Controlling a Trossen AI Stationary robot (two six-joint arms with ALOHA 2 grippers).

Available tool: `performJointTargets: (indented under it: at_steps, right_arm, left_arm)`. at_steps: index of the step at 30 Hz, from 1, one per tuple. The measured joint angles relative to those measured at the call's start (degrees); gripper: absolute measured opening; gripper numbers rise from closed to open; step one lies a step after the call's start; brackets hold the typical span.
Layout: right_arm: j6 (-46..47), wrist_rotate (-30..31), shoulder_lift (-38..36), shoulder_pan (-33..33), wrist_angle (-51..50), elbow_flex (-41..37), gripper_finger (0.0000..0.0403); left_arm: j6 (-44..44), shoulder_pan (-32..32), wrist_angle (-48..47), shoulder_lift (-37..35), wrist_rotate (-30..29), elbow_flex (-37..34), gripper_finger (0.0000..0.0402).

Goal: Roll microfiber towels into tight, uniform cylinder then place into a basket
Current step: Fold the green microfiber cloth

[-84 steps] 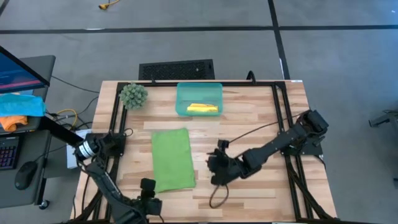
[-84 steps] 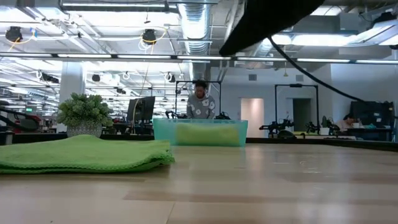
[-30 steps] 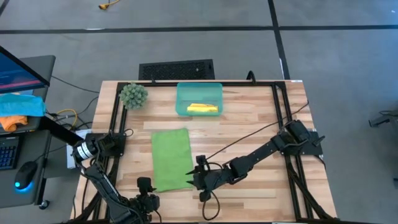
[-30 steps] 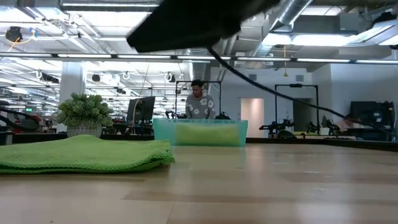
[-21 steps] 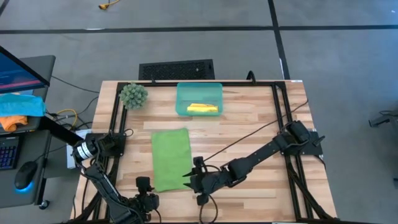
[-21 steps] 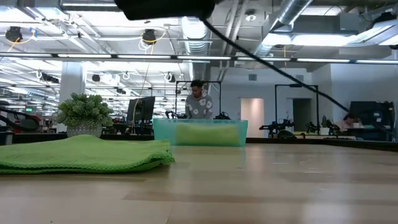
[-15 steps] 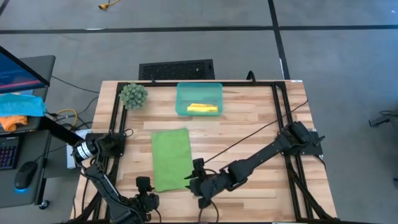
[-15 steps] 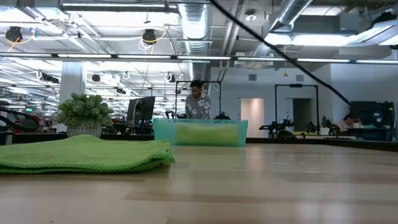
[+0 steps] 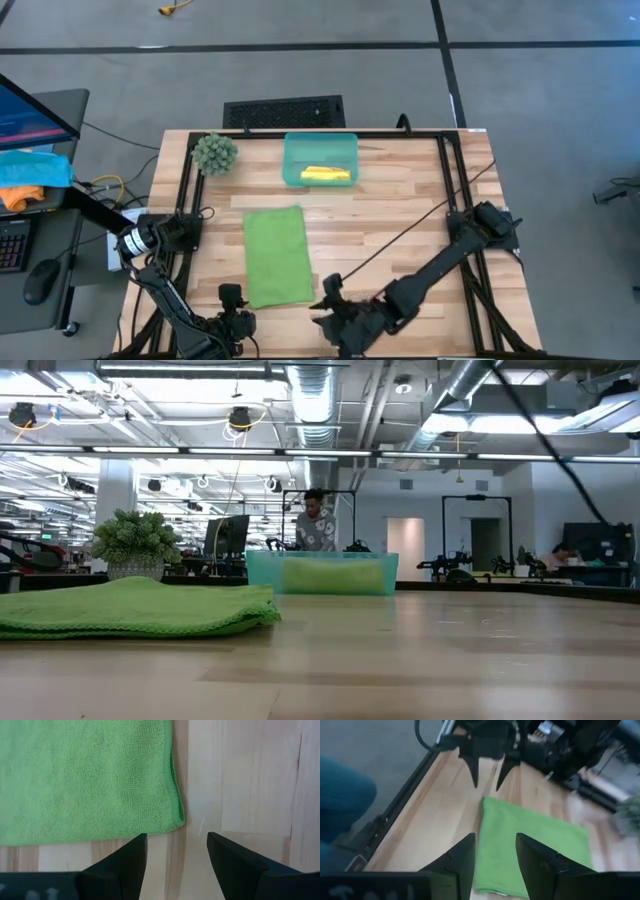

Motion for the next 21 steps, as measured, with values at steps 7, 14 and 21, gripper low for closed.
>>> performJointTargets:
  at_steps: [7, 14, 21]
  right_arm:
    - [-1.9, 5.0, -3.7, 3.4, -0.6, 0.1, 0.0163]
    - [-2.1, 5.1, -7.3, 4.9, -2.6, 0.2, 0.0163]
    - [-2.0, 4.8, -8.5, 5.3, -4.0, 0.2, 0.0163]
  left_arm:
    - [0.2, 0.0, 0.0, 0.0, 0.0, 0.0, 0.0201]
    - [0.2, 0.0, 0.0, 0.0, 0.0, 0.0, 0.0201]
    - [0.2, 0.0, 0.3, 0.0, -0.1, 0.0, 0.0201]
